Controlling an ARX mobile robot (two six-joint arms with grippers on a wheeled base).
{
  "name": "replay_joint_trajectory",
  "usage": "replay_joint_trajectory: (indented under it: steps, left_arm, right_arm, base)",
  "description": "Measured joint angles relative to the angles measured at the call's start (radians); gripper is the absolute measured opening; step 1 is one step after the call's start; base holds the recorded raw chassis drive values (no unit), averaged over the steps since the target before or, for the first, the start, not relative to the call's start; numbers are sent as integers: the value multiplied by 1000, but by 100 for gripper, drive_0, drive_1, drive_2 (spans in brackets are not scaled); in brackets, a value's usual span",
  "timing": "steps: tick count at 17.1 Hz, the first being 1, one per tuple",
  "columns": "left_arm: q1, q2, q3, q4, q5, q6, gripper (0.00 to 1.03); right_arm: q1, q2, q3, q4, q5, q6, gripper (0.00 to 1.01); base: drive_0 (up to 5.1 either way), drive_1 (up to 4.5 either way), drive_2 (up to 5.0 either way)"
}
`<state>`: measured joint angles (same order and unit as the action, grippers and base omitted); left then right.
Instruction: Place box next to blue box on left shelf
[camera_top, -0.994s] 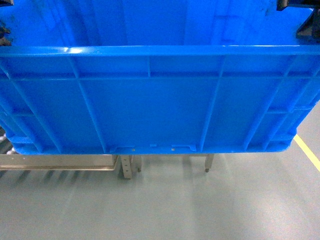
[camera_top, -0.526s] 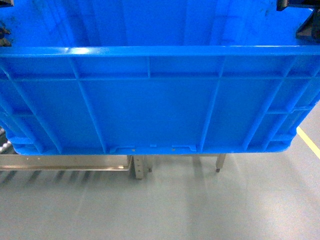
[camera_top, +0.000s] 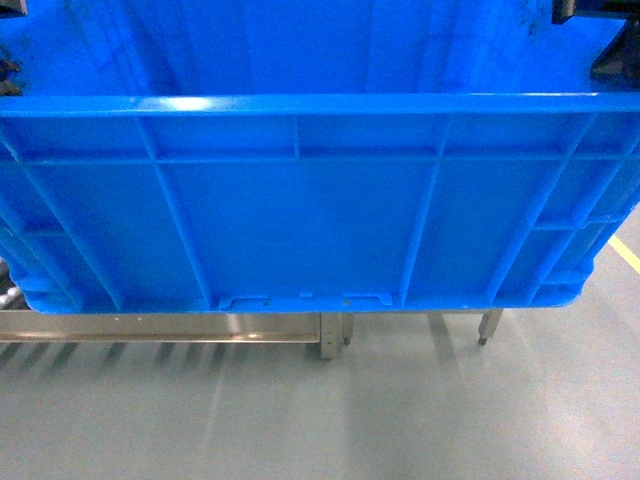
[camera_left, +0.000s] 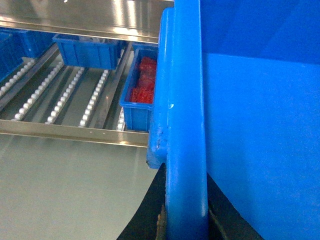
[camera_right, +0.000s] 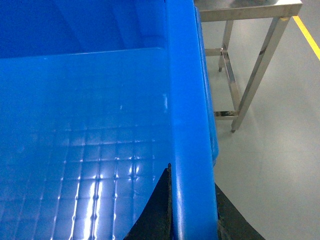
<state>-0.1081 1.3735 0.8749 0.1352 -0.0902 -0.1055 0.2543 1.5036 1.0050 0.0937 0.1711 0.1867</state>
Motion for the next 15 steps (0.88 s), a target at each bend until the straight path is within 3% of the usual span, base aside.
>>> replay_joint_trajectory:
  steps: [15]
  left_arm:
    - [0, 0, 0, 8, 1, 0, 8]
  right_arm:
    - [0, 0, 0, 4, 0, 2, 9]
  base:
    - [-492, 244, 244]
